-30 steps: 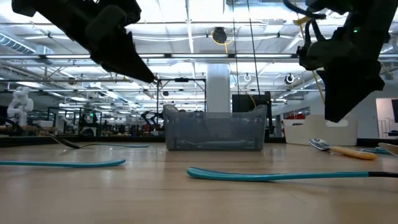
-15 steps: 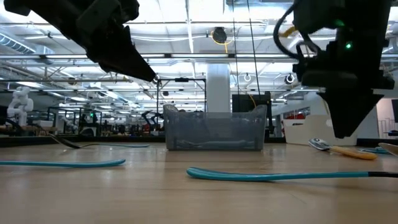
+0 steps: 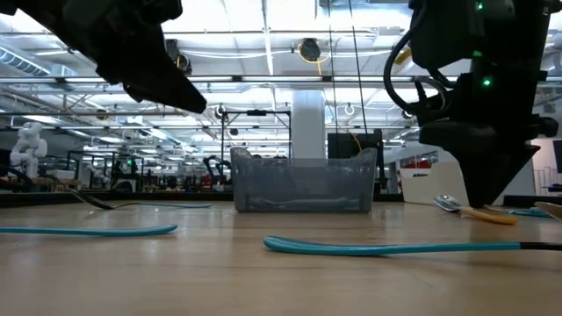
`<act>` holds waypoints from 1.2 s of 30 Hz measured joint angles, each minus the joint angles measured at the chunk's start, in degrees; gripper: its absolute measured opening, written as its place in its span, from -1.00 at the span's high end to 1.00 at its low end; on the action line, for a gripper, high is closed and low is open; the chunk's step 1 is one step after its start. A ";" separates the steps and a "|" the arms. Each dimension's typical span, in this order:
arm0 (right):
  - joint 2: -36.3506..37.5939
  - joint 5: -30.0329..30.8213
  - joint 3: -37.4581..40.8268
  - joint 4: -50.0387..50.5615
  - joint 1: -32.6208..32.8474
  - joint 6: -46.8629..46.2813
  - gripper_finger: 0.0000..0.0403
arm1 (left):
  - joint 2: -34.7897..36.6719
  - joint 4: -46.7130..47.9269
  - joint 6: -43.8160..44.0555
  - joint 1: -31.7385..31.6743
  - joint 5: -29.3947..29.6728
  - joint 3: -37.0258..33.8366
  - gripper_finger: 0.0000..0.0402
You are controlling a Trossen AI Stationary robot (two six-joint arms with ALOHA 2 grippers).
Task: Sort silverware by color (type)
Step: Put the top yellow spoon into the white bin
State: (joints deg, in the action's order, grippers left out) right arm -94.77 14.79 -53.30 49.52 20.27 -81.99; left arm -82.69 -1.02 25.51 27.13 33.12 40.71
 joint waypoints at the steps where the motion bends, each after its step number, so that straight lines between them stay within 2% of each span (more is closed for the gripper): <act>1: 0.38 0.25 0.07 -0.33 0.09 -0.47 0.49 | -0.18 0.33 0.14 0.11 -0.04 -0.02 0.56; 8: 2.04 1.42 0.17 -0.90 0.49 -2.02 0.47 | -0.18 0.32 0.56 0.51 0.02 -0.09 0.56; 18: 1.97 4.50 0.17 -4.20 0.44 -2.91 0.21 | -0.18 -0.41 0.54 0.51 0.02 -0.09 0.56; 22: 1.15 4.49 0.15 -4.29 0.43 -2.89 0.17 | -0.18 -0.67 0.56 0.50 0.02 -0.09 0.56; 30: -3.32 4.48 -0.13 -4.52 0.44 -2.85 0.17 | -0.18 -0.78 0.73 0.83 0.02 -0.09 0.56; 36: -5.22 2.62 -0.09 -4.60 0.43 -2.83 0.36 | -0.18 -0.79 0.99 1.43 0.02 -0.09 0.56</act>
State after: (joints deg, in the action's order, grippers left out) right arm -99.99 17.41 -53.39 44.92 20.70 -84.82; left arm -82.87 -1.80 26.50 28.56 33.15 40.62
